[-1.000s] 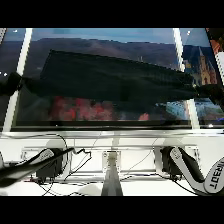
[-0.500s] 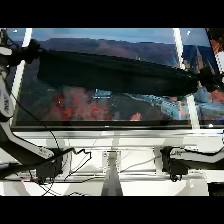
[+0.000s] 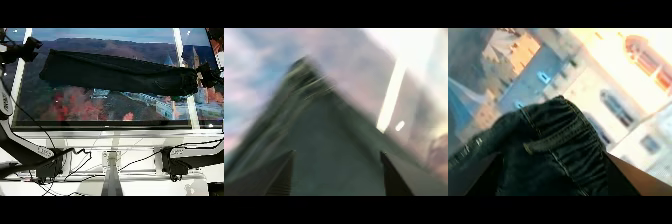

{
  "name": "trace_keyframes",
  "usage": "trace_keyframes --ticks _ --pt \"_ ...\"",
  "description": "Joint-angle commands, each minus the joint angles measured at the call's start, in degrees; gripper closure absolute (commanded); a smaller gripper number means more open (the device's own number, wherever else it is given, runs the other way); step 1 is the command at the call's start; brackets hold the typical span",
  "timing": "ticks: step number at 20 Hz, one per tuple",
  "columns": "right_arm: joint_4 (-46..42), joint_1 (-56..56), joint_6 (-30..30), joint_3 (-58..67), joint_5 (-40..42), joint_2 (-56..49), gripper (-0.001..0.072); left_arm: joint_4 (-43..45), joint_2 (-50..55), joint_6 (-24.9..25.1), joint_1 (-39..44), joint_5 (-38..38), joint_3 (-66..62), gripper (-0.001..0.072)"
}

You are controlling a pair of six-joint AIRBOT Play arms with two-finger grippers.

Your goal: Fold the clothes and pants, and hang the long-sleeved shirts on hangers.

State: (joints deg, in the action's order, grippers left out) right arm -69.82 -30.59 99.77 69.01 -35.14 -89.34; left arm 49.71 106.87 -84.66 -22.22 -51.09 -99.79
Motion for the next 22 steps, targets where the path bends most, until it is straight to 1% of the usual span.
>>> trace_keyframes --ticks 1,2,3,4,6,8,9,11,12,14,15,16,17,18,19,21,22 --pt "-0.81 -0.02 -5.49 0.5 -4.11 -0.2 0.0021 9.01 -3.26 0.0 -4.98 -18.01 1.77 0.0158" --pt "-0.81 -0.02 -6.05 0.5 -4.59 -0.2 0.0034 12.48 -5.11 0.02 -5.68 -19.15 4.81 0.0158" --pt "-0.79 -0.02 -6.29 0.5 -4.96 -0.2 0.0035 14.21 -7.3 0.0 -6.12 -17.62 9.05 0.0158" --pt "-0.79 0.0 -6.29 0.5 -5.2 -0.2 0.0035 13.66 -9.55 -0.02 -6.49 -13.92 14.27 0.0158" --pt "-0.76 0.0 -6.29 0.48 -5.62 -0.2 0.0035 9.44 -11.87 -0.04 -6.49 -5.55 22.91 0.0157" --pt "-0.72 0.07 -6.49 0.48 -5.97 -0.2 0.0034 1.92 -10.8 0.04 -5.99 -0.02 27.98 0.0082" --pt "-0.79 0.17 -6.56 0.5 -6.12 -0.2 0.0033 -0.44 -9.53 0.48 -5.31 1.84 29.29 0.0069" --pt "-0.63 0.48 -8.22 0.5 -6.58 -0.2 0.0033 -3.91 -6.62 4.0 -3.72 5.22 29.55 0.0069" --pt "-0.63 0.63 -9.64 0.66 -7.08 -0.2 0.0033 -6.08 -5.62 5.9 -3.02 8.28 29.55 0.007" --pt "-0.61 1.16 -12.15 1.75 -8.74 -0.17 0.0033 -10.51 -4.42 8.87 -1.79 17.07 29.53 0.0076" --pt "-0.68 1.51 -13.18 2.8 -9.55 -0.17 0.0034 -11.91 -4.04 9.79 -1.22 21.03 29.53 0.0099" --pt "-0.57 2.05 -14.12 3.96 -10.25 -0.17 0.0035 -12.37 -3.82 9.77 -0.7 23.34 29.53 0.0235" --pt "-0.55 2.93 -14.86 5.46 -10.88 -0.17 0.0039 -12.33 -3.8 10.29 -0.22 24.55 29.51 0.0458" --pt "-0.57 4.13 -15.52 7.19 -11.34 -0.17 0.0102 -12.26 -4.0 11.98 0.07 24.44 29.2 0.0685" --pt "-0.55 5.49 -15.5 8.96 -11.82 -0.17 0.0202 -12.28 -4.61 14.16 0.22 23.5 28.59 0.0681" --pt "-0.55 9.31 -15.52 12.85 -12.74 -0.17 0.0346 -11.65 -7.8 16.81 0.22 20.44 27.5 0.0682" --pt "-0.5 11.93 -15.52 14.69 -13.07 -0.17 0.0486 -10.56 -10.32 16.76 0.22 18.86 27.43 0.0682"
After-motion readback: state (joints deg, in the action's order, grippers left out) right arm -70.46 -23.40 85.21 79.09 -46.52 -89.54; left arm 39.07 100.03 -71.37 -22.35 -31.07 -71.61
